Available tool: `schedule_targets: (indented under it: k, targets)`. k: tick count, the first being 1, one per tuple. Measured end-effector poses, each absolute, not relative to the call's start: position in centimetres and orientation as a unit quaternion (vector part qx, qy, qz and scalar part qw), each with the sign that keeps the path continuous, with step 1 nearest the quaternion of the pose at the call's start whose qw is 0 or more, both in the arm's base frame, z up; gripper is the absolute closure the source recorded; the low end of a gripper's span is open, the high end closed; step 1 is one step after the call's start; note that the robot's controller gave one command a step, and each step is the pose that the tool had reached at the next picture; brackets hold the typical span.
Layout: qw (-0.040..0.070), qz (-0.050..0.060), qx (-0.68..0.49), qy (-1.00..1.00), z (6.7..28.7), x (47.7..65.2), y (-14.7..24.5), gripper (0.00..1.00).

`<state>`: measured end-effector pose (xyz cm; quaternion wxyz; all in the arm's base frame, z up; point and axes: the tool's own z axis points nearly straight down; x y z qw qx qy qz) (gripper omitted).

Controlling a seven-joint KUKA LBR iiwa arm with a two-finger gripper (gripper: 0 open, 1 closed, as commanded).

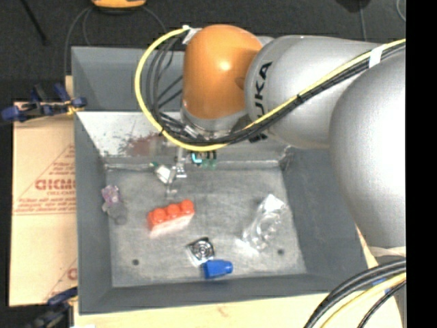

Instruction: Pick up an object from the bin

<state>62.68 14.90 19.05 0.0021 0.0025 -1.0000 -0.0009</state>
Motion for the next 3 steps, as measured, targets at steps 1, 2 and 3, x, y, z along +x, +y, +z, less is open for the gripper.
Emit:
schedule_targets:
  k: [1, 2, 3]
  targets:
    - [0.005, 0.002, 0.043, -0.999, 11.2, 51.8, 9.6, 0.0]
    - [-0.002, 0.0, 0.147, -0.989, 7.9, 53.0, 11.3, 0.0]
    - [-0.003, -0.001, 0.146, -0.989, 8.2, 53.1, 11.4, 1.0]
